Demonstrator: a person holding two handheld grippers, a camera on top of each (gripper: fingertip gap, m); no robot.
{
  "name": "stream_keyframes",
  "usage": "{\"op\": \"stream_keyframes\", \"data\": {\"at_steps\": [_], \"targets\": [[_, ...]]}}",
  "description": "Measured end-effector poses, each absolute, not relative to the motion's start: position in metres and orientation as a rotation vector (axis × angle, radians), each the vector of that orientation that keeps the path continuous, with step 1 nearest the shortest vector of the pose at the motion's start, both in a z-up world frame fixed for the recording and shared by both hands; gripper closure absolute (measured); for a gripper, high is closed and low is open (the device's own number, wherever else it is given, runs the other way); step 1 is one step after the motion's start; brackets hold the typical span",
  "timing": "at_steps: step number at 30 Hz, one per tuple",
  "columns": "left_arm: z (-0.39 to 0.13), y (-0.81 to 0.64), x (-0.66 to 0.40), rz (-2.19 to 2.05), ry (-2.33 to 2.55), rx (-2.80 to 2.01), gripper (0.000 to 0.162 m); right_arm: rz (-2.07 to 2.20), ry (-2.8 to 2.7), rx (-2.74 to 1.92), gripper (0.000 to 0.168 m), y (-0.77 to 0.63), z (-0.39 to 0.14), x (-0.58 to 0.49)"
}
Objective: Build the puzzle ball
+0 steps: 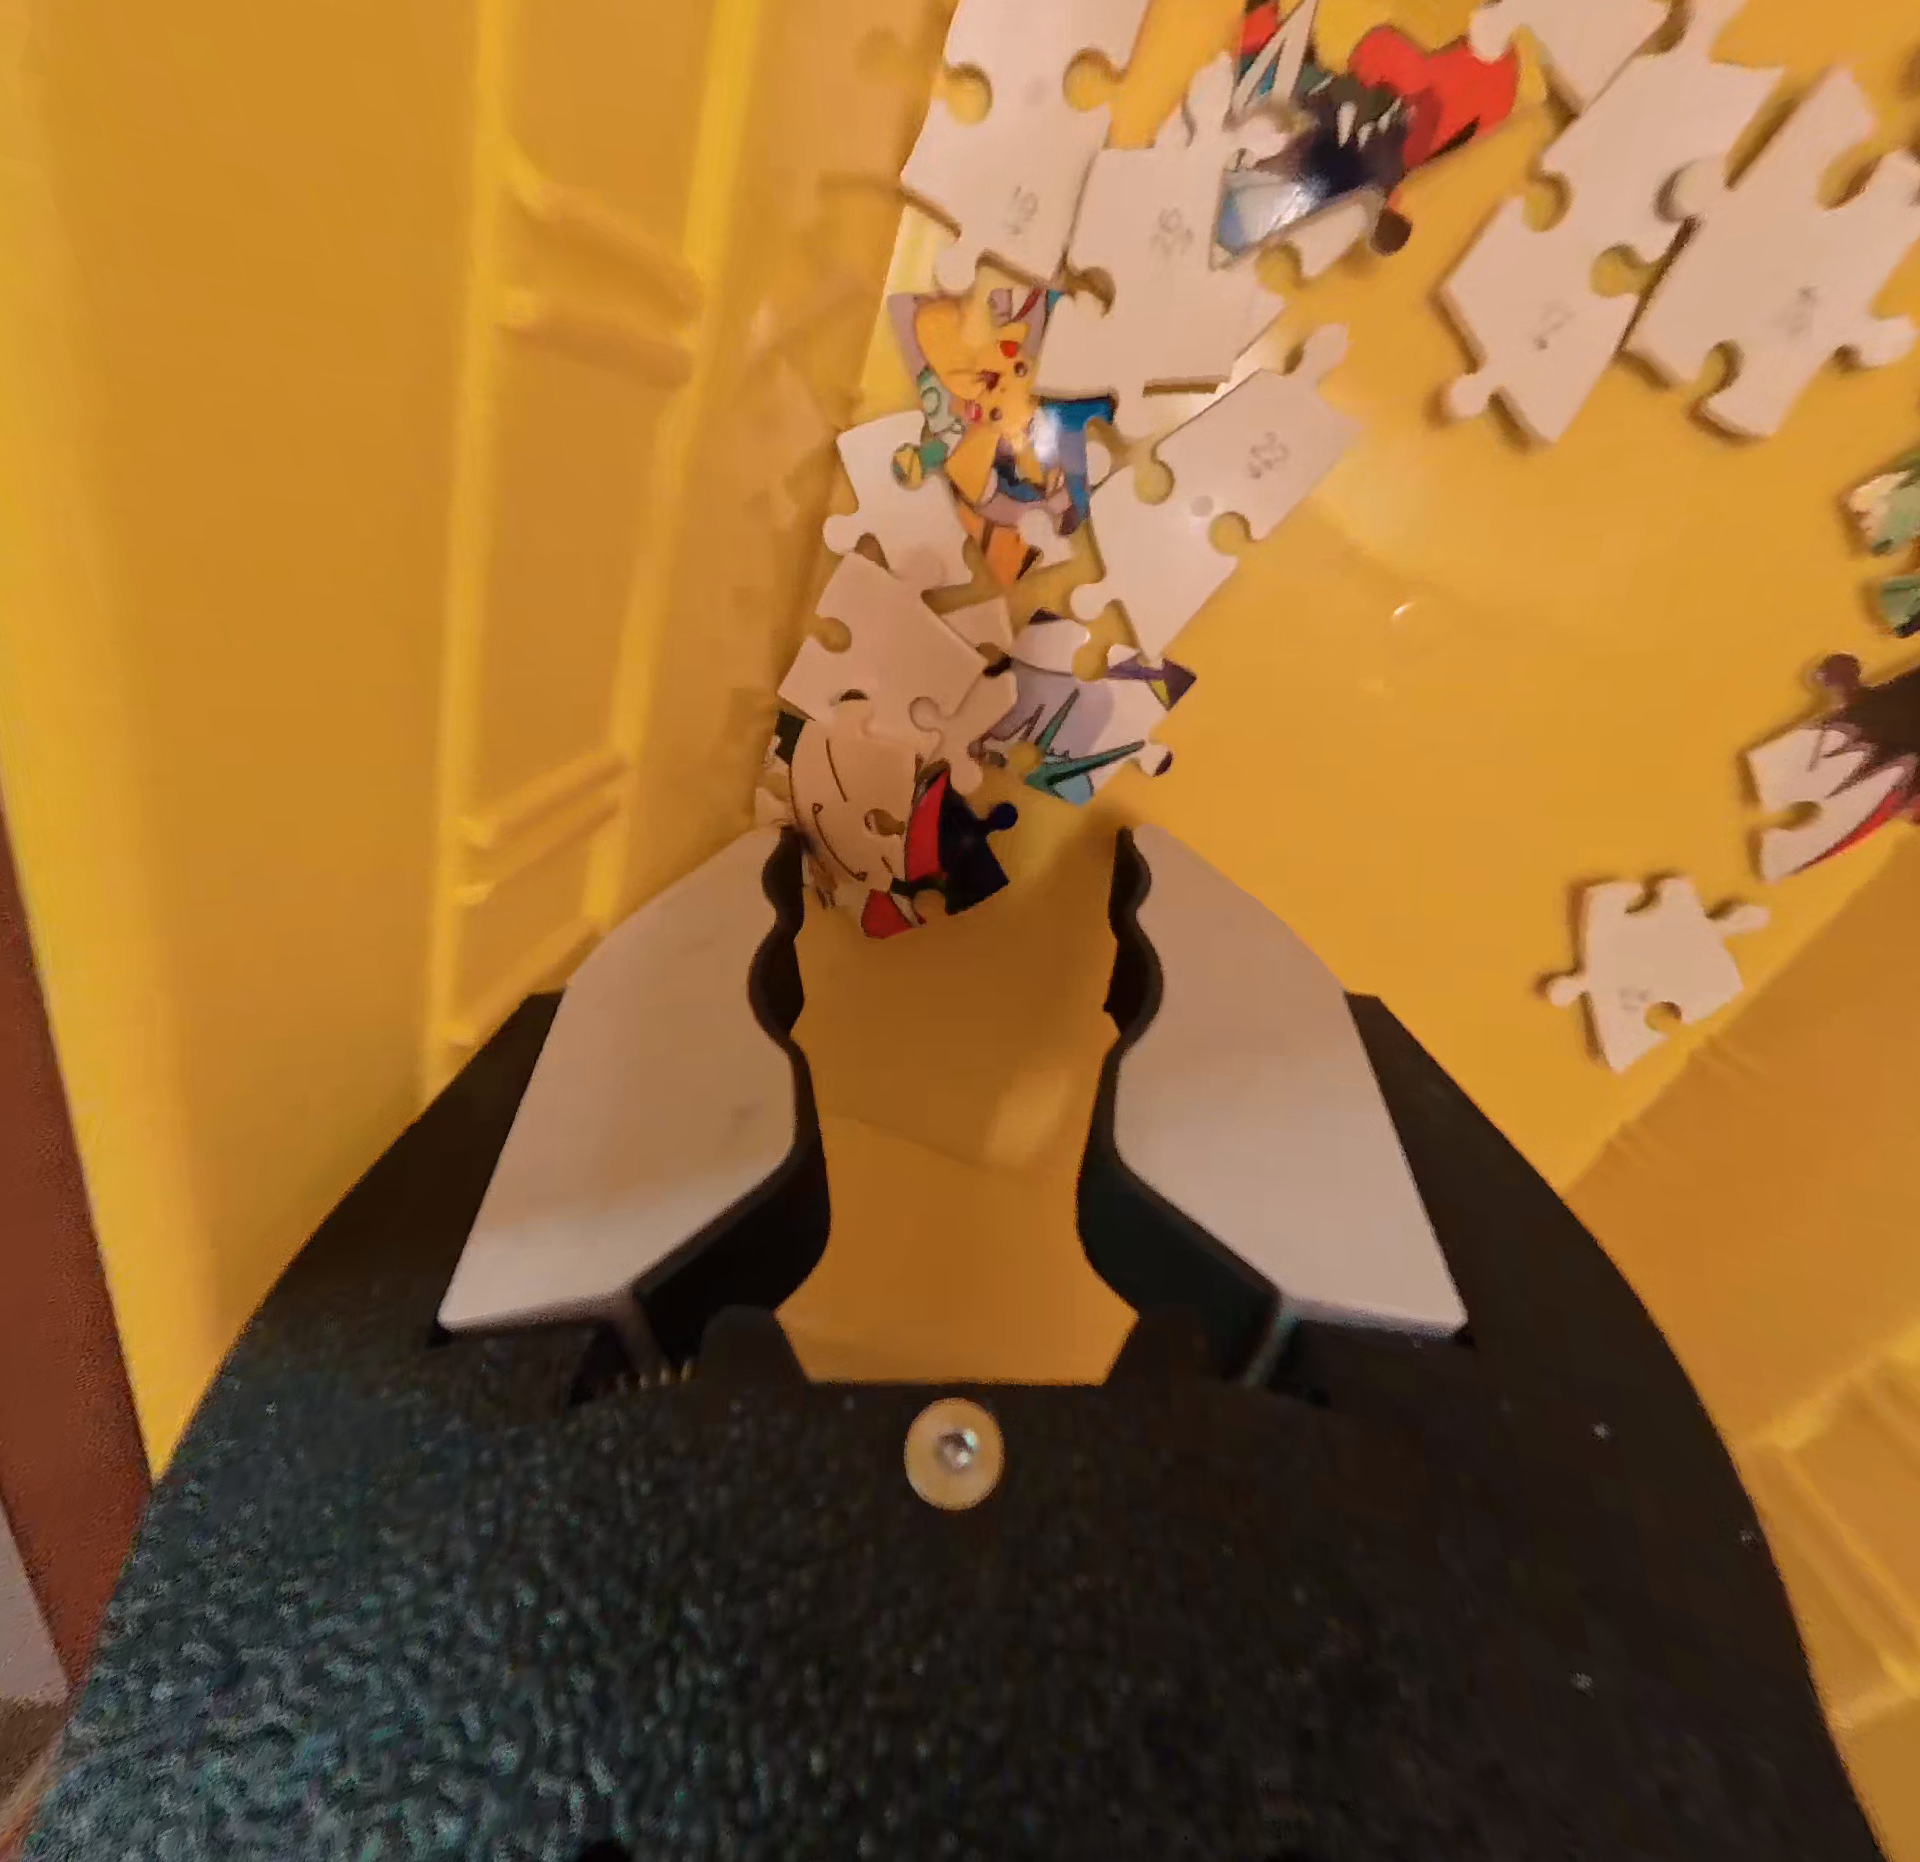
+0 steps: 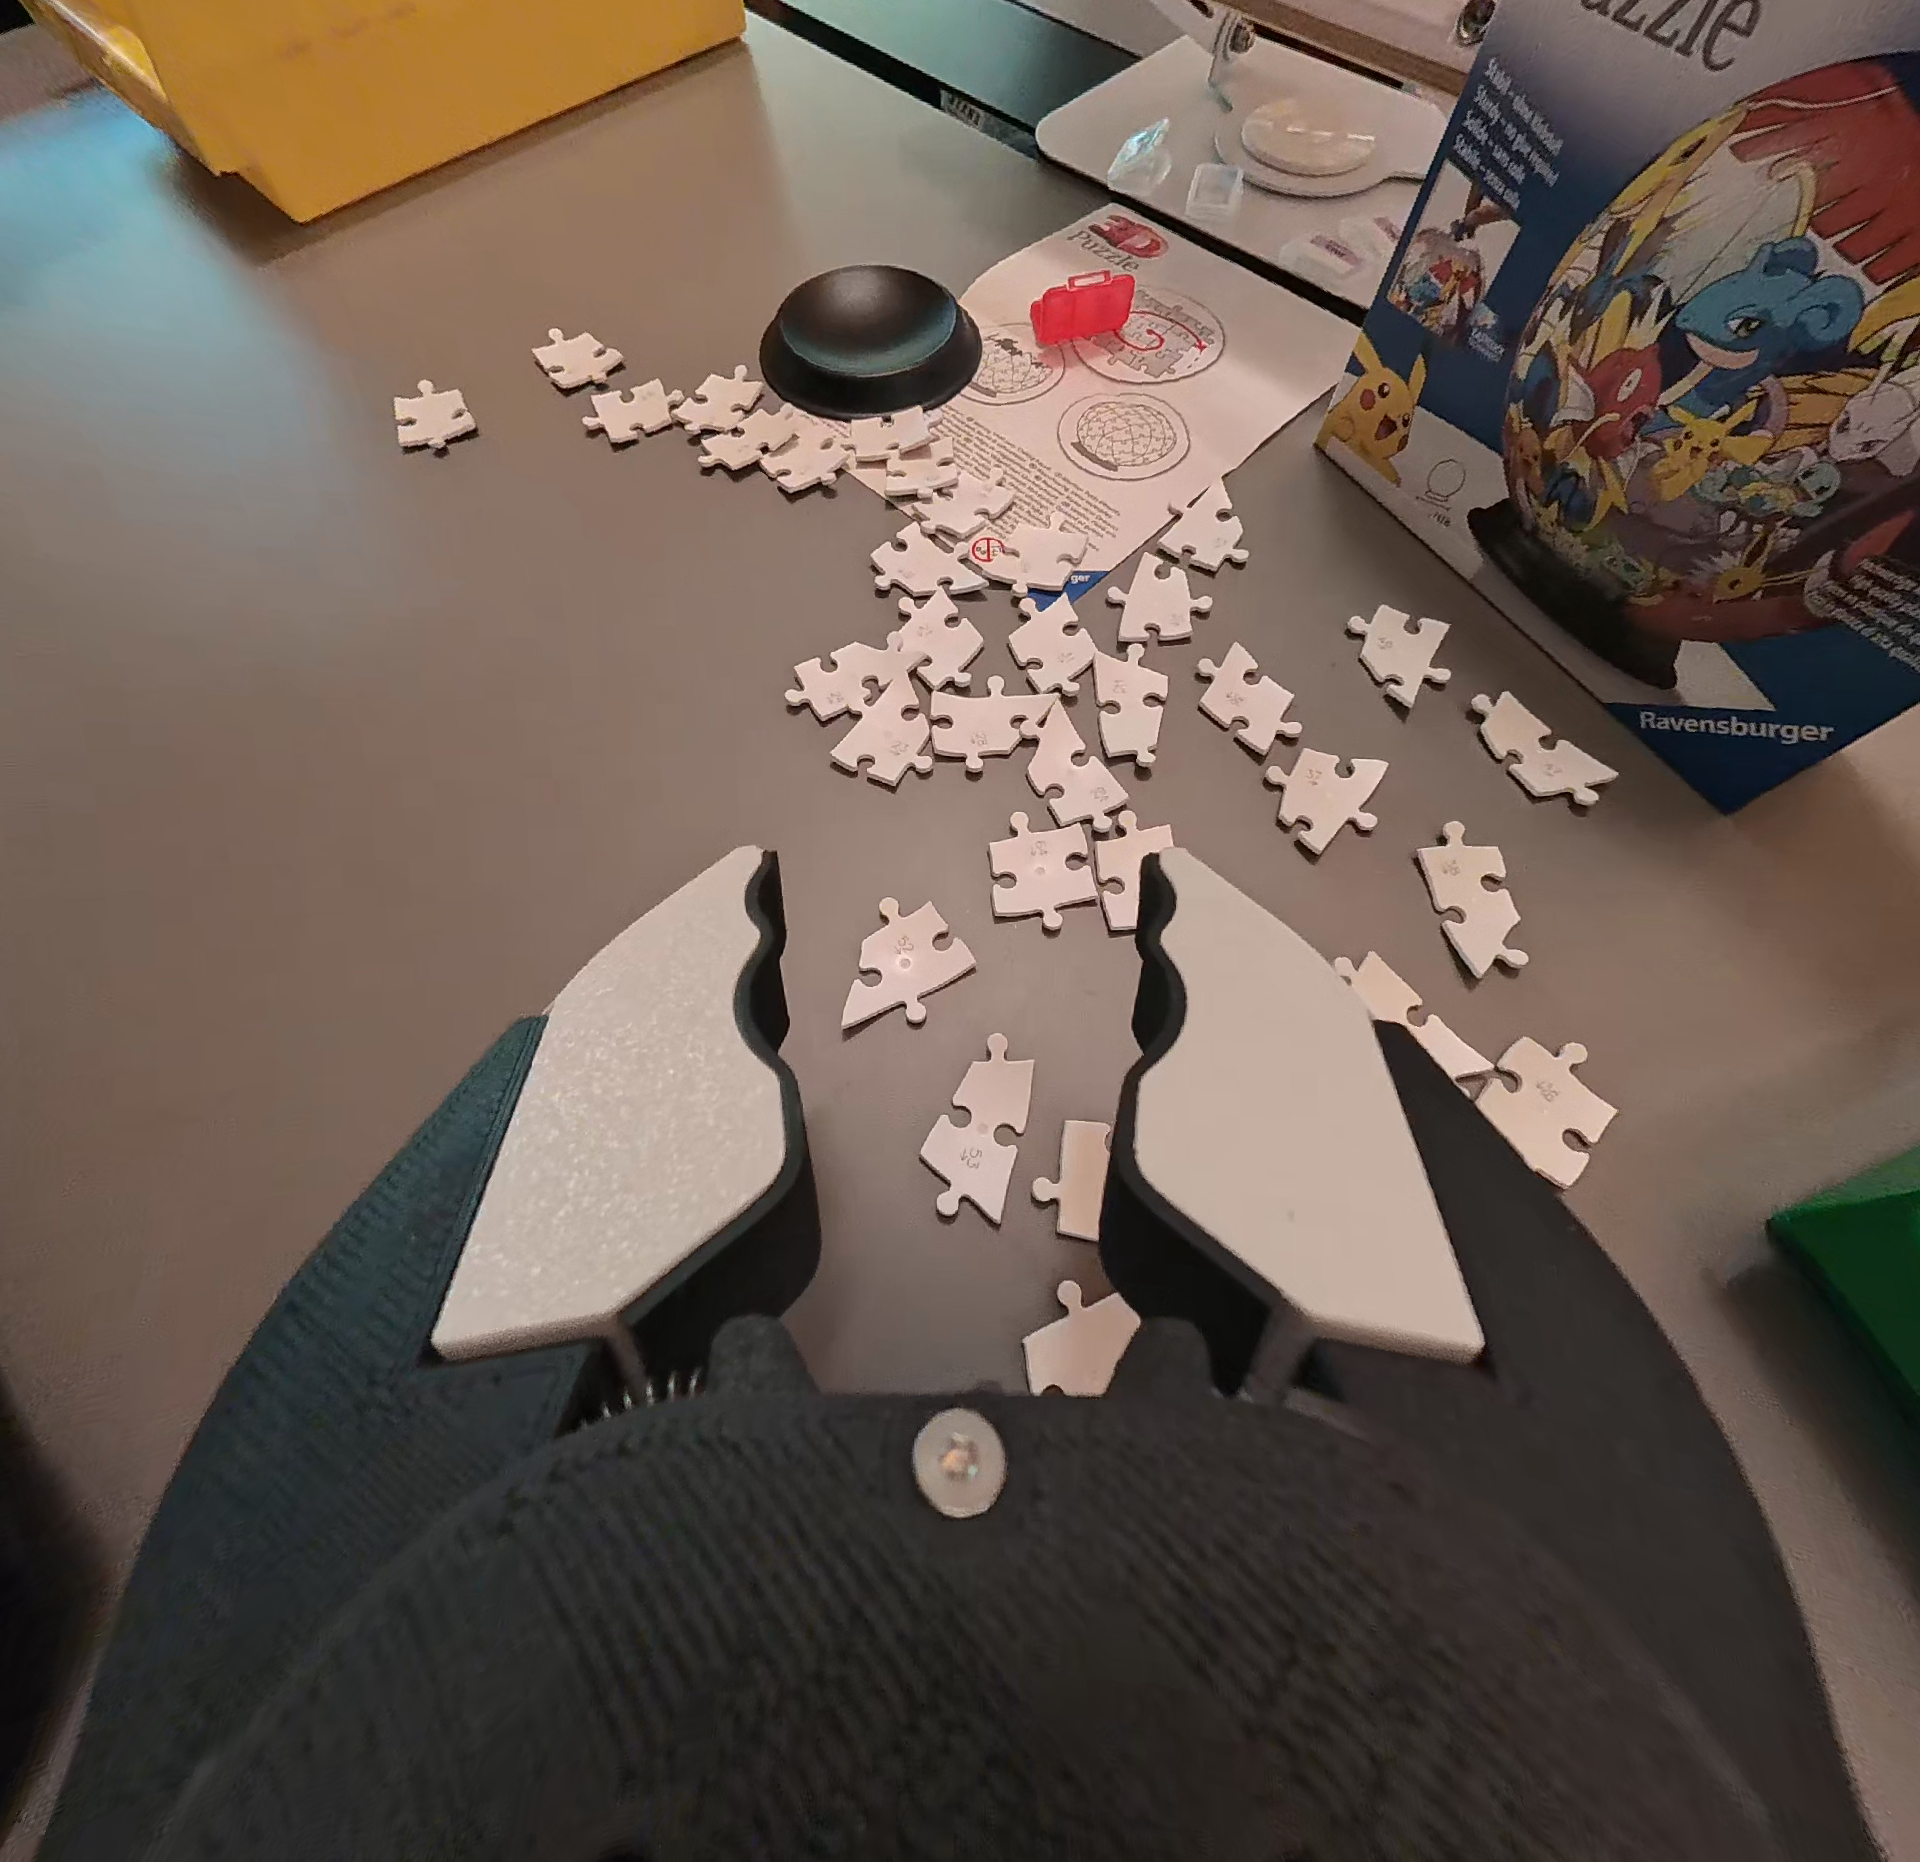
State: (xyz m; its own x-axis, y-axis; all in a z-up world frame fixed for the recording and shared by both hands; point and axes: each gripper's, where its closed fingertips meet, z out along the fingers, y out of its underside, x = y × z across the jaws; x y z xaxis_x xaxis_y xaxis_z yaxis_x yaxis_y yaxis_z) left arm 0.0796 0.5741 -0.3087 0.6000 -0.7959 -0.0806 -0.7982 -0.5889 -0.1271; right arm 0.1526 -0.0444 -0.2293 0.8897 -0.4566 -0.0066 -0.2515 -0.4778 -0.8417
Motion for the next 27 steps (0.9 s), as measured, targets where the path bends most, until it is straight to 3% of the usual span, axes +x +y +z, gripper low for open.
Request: {"op": "stream_keyframes", "data": {"at_steps": [11,18,27], "targets": [[-0.304,0.543,0.084,-0.082,1.627,-2.668,0.112,-0.272,0.515,-2.081,0.103,-0.049,-0.233,0.154],[-0.27,0.557,0.103,-0.203,1.481,-2.61,0.109,-0.285,0.52,-2.085,0.103,-0.052,-0.235,0.154],[-0.309,0.559,0.09,0.0,1.549,-2.655,0.11,-0.298,0.503,-2.115,0.104,-0.053,-0.237,0.151]]}}
